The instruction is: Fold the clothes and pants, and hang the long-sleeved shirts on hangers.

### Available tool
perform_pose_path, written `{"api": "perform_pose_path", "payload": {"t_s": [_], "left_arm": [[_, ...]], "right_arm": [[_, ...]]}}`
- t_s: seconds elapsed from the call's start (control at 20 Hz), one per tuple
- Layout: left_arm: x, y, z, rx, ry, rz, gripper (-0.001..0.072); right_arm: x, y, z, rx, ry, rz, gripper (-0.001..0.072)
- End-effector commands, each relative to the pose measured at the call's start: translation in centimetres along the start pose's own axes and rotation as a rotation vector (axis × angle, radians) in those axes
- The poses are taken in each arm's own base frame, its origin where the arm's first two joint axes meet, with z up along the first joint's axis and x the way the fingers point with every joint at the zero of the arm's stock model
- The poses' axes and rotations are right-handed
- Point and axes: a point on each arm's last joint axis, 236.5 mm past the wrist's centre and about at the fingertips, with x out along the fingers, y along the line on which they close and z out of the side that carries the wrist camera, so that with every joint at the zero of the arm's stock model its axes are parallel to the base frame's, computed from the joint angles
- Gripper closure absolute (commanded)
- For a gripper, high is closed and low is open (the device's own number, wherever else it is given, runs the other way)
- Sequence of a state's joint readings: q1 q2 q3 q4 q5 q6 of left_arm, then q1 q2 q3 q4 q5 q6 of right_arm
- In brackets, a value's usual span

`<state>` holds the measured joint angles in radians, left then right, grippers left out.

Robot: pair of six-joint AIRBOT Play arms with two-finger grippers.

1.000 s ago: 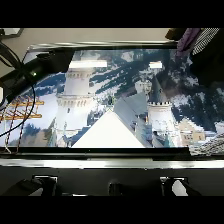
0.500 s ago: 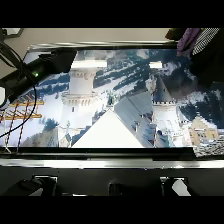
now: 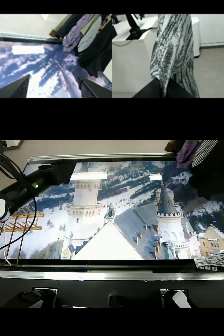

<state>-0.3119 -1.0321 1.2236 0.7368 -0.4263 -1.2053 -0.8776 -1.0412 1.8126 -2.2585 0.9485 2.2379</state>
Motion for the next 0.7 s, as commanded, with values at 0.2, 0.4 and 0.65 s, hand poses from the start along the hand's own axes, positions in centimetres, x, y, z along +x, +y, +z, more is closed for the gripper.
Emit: {"api": "perform_pose_path", "payload": {"t_s": [0.2, 0.4, 0.65], "left_arm": [[-0.2, -0.1, 0.4, 0.003, -0.014, 0.002, 0.0032], [-1.0, 1.5, 2.4, 0.003, -0.072, 0.044, 0.0031], [-1.3, 2.9, 1.2, 0.053, -0.009, 0.074, 0.0031]], "right_arm": [[-5.1, -2.3, 4.8, 0.033, -0.119, 0.019, 0.0025], [-13.5, -2.0, 11.0, 0.190, -0.296, 0.226, 0.0026], [-19.0, 11.0, 9.9, 0.203, -0.219, 0.838, 0.0025]]}}
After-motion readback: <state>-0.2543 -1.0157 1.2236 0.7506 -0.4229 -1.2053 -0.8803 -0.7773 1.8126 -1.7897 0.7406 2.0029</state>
